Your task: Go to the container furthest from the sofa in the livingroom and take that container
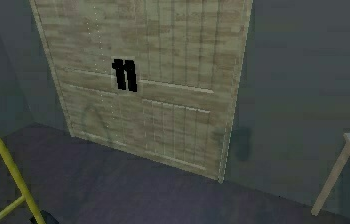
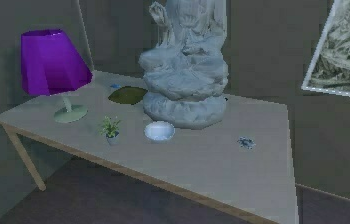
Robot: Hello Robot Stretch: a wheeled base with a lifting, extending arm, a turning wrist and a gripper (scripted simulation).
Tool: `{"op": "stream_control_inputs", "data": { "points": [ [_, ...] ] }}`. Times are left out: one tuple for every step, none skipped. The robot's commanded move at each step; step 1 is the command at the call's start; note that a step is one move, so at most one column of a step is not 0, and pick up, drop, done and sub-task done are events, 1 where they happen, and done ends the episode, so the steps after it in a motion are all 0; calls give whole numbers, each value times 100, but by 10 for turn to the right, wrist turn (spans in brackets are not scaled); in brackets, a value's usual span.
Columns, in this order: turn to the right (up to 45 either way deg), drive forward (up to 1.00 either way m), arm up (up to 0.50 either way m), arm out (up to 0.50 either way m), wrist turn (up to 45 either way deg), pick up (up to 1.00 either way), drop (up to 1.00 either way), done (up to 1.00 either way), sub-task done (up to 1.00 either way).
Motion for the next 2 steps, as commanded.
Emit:
{"op": "stream_control_inputs", "data": {
  "points": [
    [0,0,38,0,0,0,0,0,0],
    [0,0,0,44,0,0,0,0,0]
  ]
}}
